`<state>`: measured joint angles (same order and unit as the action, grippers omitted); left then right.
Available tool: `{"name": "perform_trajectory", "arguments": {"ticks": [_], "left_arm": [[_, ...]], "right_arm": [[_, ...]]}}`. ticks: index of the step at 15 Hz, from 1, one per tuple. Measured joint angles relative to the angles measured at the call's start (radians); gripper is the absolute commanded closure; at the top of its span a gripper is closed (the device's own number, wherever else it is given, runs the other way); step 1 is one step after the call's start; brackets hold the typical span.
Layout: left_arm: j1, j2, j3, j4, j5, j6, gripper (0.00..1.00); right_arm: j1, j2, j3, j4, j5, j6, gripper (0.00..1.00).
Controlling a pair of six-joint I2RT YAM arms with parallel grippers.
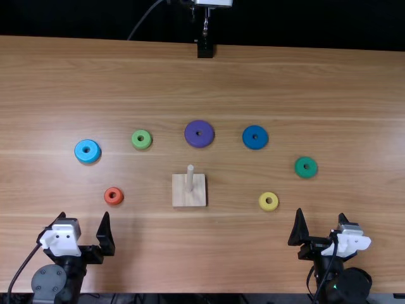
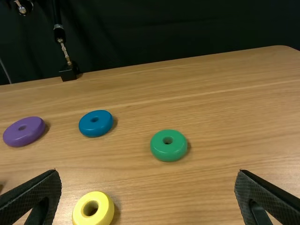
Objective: Build the Hanoi tower: stack the rings onto the peg from bottom to top in this color order: purple, dark blue, light blue, dark green, light green, yellow, orange.
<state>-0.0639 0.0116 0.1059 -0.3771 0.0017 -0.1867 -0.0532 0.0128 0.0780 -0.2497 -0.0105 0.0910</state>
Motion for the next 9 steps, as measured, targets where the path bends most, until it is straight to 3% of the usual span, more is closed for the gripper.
{"name": "perform_trajectory", "arguments": {"ticks": [2,3,7,9], "left_arm": [[-0.003,0.000,0.026,-0.051,-0.002,0.004,0.00],[-0.008,0.000,0.032,-0.069,-0.002,0.029,0.00],[-0.009,0.071,0.140,-0.053,-0.002,0.241,0.00],[-0.009,0.176,0.252,-0.042,-0.001,0.296,0.00]], "right_arm": [[0.000,0.000,0.000,-0.001,-0.001,0.000,0.00],[0.000,0.000,0.000,0.000,-0.001,0.000,0.00],[0.000,0.000,0.000,-0.001,-0.001,0.000,0.00],[0.000,0.000,0.000,0.000,0.000,0.000,0.00]]}}
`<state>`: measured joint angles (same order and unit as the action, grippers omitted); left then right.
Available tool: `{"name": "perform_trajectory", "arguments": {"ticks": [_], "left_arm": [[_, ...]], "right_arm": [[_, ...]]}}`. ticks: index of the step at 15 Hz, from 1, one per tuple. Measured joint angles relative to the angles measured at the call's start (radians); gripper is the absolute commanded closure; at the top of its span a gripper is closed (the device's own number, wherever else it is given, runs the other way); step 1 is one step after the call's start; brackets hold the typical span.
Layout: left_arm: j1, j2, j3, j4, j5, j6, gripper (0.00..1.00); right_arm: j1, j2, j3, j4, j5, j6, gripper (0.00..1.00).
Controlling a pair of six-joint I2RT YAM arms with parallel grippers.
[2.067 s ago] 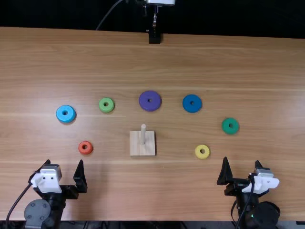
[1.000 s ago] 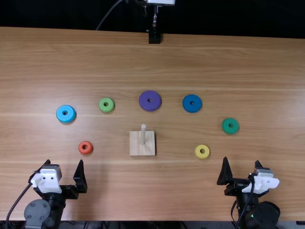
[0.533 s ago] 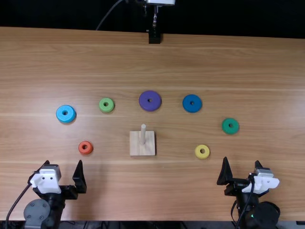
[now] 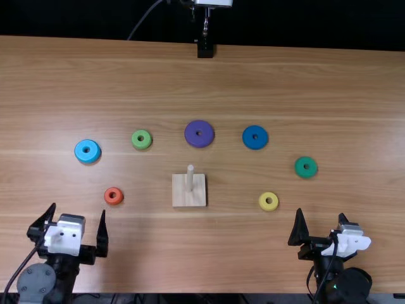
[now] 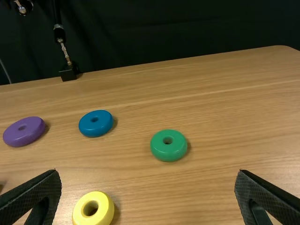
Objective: Build the Hanoi tower: stack the rings onto the peg from bottom to top in this color order: purple, dark blue, light blue, dark green, light green, yellow, orange.
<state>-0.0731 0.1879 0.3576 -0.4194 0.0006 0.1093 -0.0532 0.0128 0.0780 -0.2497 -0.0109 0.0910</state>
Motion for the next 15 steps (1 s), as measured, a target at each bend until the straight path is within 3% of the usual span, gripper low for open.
{"name": "perform_trajectory", "arguments": {"ticks": [5,9,11,14,15], "left_arm": [[-0.006,0.450,0.348,-0.013,0.009,0.031,0.00],[-0.006,0.723,0.649,-0.121,0.135,0.034,0.00],[-0.006,0.845,0.766,-0.270,0.163,0.034,0.00],[-0.029,1.072,1.004,-0.591,0.163,0.035,0.00],[-0.042,1.133,1.063,-0.670,0.136,0.034,0.00]], "right_arm": [[0.000,0.000,0.000,-0.001,0.000,0.000,0.00],[0.000,0.000,0.000,-0.001,0.000,0.000,0.00],[0.000,0.000,0.000,0.000,0.000,0.001,0.00],[0.000,0.000,0.000,-0.001,0.000,0.000,0.00],[0.000,0.000,0.000,-0.001,0.000,0.000,0.00]]}}
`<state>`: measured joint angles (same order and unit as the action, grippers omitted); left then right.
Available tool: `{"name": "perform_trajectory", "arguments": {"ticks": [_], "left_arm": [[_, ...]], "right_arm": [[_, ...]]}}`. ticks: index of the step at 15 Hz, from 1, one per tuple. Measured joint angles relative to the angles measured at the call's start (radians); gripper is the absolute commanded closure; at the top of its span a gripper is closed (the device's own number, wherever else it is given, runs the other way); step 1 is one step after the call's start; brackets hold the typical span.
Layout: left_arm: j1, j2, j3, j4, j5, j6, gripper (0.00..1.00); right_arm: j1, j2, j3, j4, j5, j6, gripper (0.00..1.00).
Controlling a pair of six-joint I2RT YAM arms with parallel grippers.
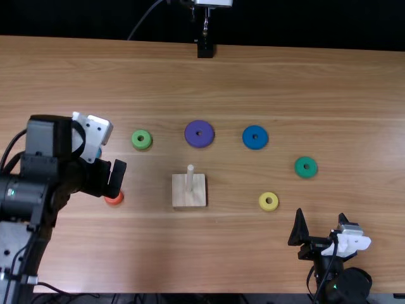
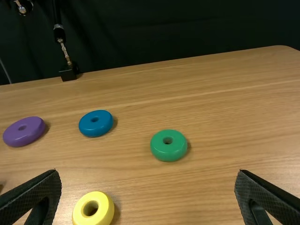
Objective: Build the Hanoi tower: stack the rings onto the peg from bottom to top in this color order: purple, dark blue, light blue, dark green, light green, yellow, orange.
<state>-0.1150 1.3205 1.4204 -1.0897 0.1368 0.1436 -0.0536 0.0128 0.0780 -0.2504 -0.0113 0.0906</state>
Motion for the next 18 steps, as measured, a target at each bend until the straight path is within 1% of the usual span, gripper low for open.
{"name": "perform_trajectory", "arguments": {"ticks": [1,2,3,4,5,6,8,10,13,15,18], "left_arm": [[-0.017,0.039,0.031,-0.025,-0.039,-0.003,0.00],[-0.047,0.080,0.052,-0.021,-0.091,-0.018,0.00],[-0.079,0.113,0.060,0.008,-0.128,-0.035,0.00],[-0.108,0.144,0.060,0.065,-0.151,-0.052,0.00],[-0.134,0.181,0.060,0.141,-0.165,-0.066,0.00],[-0.155,0.216,0.060,0.195,-0.174,-0.073,0.00],[-0.180,0.279,0.060,0.235,-0.182,-0.080,0.00],[-0.204,0.365,0.083,0.236,-0.177,-0.084,0.00],[-0.231,0.510,0.193,0.221,-0.114,-0.092,0.00],[-0.250,0.588,0.276,0.219,-0.098,-0.095,0.00],[-0.298,0.710,0.383,0.197,-0.092,-0.096,0.00]], "right_arm": [[0.000,0.000,0.000,0.000,0.000,0.001,0.00],[0.000,0.000,0.000,0.000,0.000,0.000,0.00],[0.000,0.000,0.000,0.000,0.000,0.000,0.00],[0.000,0.000,0.000,0.000,0.000,0.000,0.00],[0.000,0.000,0.000,0.000,0.000,0.001,0.00],[0.000,0.000,0.000,0.000,0.000,0.001,0.00],[0.000,0.000,0.000,0.000,0.000,0.001,0.00],[0.000,0.000,0.000,0.001,0.000,0.000,0.00],[0.000,0.000,0.000,0.000,0.000,0.001,0.00],[0.000,0.000,0.000,0.000,0.000,0.000,0.00],[0.000,0.000,0.000,0.000,0.000,0.001,0.00]]}}
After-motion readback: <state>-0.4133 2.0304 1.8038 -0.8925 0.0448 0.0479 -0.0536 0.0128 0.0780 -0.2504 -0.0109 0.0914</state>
